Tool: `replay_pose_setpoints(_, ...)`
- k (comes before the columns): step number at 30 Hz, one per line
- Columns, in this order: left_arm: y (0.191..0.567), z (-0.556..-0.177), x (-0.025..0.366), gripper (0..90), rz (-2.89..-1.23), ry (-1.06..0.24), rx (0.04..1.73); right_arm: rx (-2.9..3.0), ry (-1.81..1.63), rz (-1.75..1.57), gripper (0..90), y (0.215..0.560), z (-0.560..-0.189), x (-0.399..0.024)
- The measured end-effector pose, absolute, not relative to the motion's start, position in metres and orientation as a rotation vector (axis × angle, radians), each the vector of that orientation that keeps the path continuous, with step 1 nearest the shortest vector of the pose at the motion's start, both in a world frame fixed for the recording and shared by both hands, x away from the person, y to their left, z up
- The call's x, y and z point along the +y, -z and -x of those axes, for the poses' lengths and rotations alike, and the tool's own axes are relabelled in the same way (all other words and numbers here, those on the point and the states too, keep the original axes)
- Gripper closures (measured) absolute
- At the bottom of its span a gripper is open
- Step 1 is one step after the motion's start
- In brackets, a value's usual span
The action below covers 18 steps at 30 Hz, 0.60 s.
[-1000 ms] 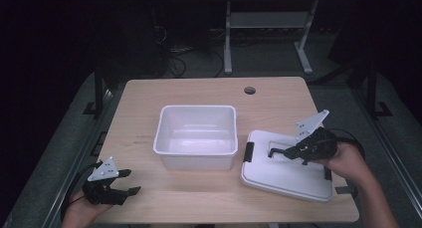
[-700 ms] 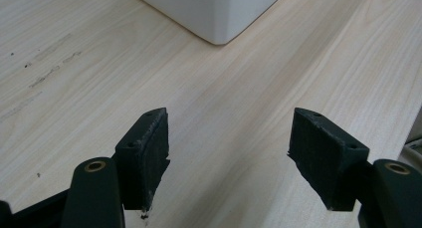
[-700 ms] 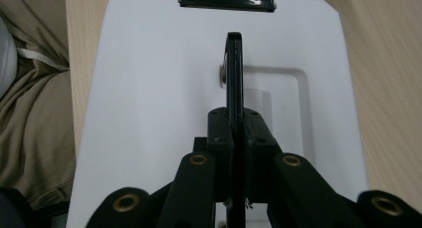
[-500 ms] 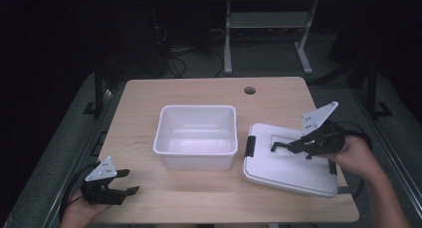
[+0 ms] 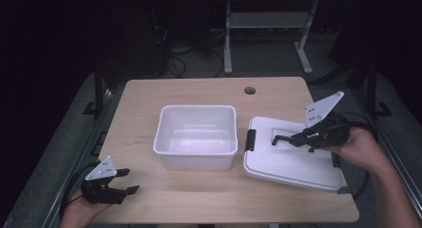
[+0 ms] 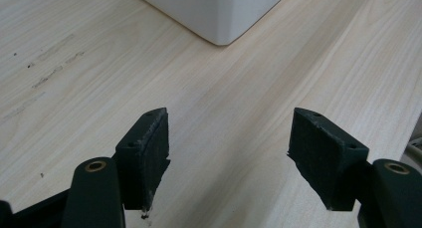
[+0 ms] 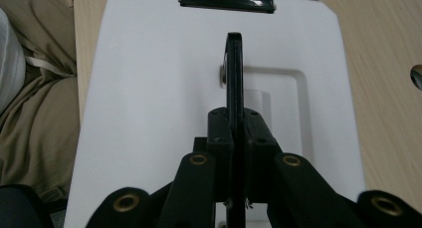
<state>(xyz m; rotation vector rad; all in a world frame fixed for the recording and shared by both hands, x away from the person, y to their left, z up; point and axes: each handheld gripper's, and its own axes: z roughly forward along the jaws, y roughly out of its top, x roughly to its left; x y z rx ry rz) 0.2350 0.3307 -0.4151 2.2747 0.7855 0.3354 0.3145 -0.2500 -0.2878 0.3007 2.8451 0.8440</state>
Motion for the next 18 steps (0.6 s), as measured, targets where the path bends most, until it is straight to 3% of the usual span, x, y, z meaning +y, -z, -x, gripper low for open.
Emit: replay_pose_setpoints(18, 0.415, -0.235, 0.330, 31.9, -2.280, -0.332, 0.780, 2.820, -0.860, -0.231, 84.1, 0.252, -0.325, -0.230)
